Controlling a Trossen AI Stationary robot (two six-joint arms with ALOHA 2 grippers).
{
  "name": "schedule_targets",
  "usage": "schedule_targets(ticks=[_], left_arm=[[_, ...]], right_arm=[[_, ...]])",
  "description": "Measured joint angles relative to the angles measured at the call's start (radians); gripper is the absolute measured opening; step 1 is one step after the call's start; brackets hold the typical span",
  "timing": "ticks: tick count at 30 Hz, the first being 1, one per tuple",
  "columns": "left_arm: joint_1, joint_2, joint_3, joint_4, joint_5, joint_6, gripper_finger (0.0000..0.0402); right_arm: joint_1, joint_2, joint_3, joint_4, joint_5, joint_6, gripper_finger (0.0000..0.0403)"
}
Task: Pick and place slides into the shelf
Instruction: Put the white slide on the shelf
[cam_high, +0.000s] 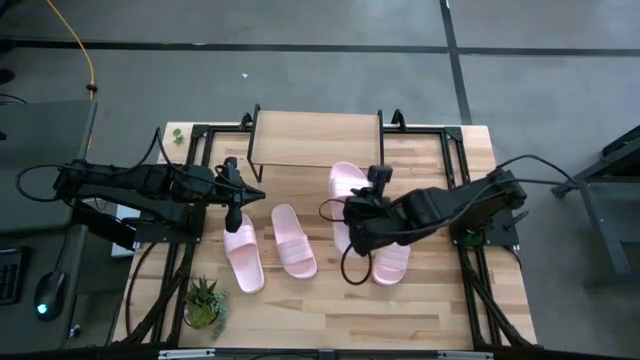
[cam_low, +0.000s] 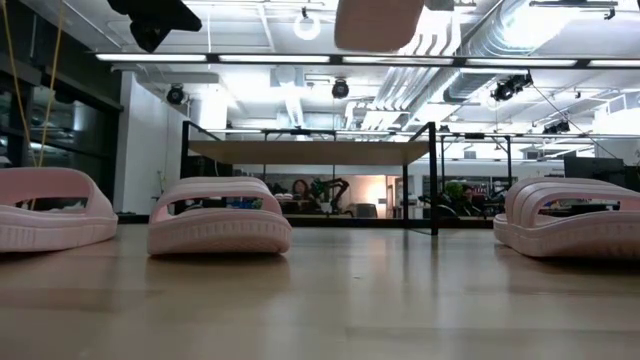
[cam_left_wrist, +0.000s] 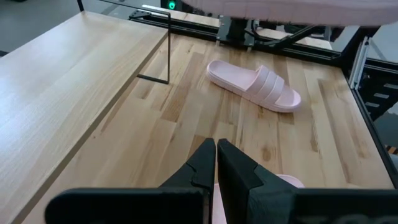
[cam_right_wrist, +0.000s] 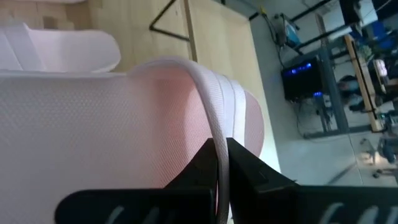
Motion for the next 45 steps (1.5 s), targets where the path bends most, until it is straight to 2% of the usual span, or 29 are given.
schedule_targets(ticks=[11, 18, 25, 38, 45], left_arm=[[0.000, 0.000, 0.000, 0.000, 0.000, 0.000, 0.0008], [0.000, 0.000, 0.000, 0.000, 0.000, 0.004, 0.0008], [0.000, 0.000, 0.000, 0.000, 0.000, 0.004, 0.0008], [0.000, 0.000, 0.000, 0.000, -0.001, 0.004, 0.0008], [0.000, 0.000, 0.000, 0.002, -0.024, 0.005, 0.0008]], right_arm=[[-0.053, -0.005, -0.028, -0.028, 0.109, -0.084, 0.0000], [-0.125, -0.005, -0.127, -0.004, 0.097, -0.119, 0.0000], [-0.187, -0.058, -0.247, 0.186, 0.023, -0.248, 0.0000], [-0.335, -0.304, -0.573, 0.645, -0.095, -0.517, 0.0000], [-0.393, -0.317, -0.621, 0.749, -0.125, -0.622, 0.0000]])
